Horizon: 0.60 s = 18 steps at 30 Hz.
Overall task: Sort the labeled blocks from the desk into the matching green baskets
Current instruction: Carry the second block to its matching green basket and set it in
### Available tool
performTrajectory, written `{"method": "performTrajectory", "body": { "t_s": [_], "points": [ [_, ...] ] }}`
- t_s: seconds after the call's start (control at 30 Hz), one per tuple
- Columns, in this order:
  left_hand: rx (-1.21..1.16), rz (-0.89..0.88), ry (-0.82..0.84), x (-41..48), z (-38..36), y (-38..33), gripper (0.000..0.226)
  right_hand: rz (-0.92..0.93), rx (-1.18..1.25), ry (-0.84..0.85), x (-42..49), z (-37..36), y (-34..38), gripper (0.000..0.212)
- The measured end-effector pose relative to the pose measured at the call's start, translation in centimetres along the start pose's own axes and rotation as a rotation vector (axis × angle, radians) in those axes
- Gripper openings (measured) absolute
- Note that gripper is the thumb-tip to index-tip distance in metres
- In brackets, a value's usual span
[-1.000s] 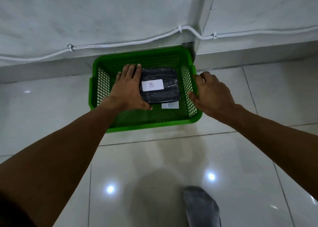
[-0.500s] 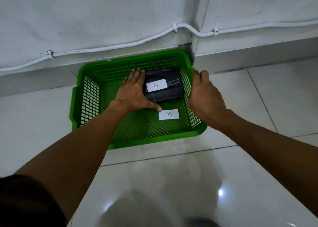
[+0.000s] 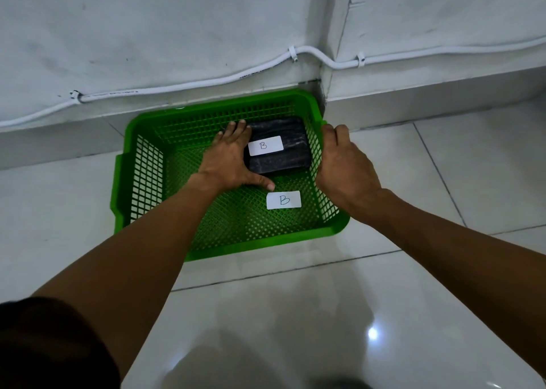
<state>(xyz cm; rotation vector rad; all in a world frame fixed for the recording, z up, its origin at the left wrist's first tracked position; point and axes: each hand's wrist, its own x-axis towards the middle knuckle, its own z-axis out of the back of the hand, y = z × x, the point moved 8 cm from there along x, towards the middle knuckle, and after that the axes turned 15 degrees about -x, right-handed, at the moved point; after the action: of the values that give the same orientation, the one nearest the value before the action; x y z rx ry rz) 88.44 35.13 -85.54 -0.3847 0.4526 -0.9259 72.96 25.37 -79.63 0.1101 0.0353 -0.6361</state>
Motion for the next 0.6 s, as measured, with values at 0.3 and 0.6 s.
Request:
{"method": "performTrajectory", "body": {
  "t_s": [0.3,0.6],
  "points": [
    [0.062,-0.002,-0.013,0.1,0.0,-0.2,0.139,0.034,-0.051,0.024,-0.1,0.1,0.0,0.065],
    [0.205,-0.02,-0.001,0.0,0.5,-1.1,0.147,0.07,-0.101,0.045,-0.2,0.3,0.0,0.066]
  ]
}}
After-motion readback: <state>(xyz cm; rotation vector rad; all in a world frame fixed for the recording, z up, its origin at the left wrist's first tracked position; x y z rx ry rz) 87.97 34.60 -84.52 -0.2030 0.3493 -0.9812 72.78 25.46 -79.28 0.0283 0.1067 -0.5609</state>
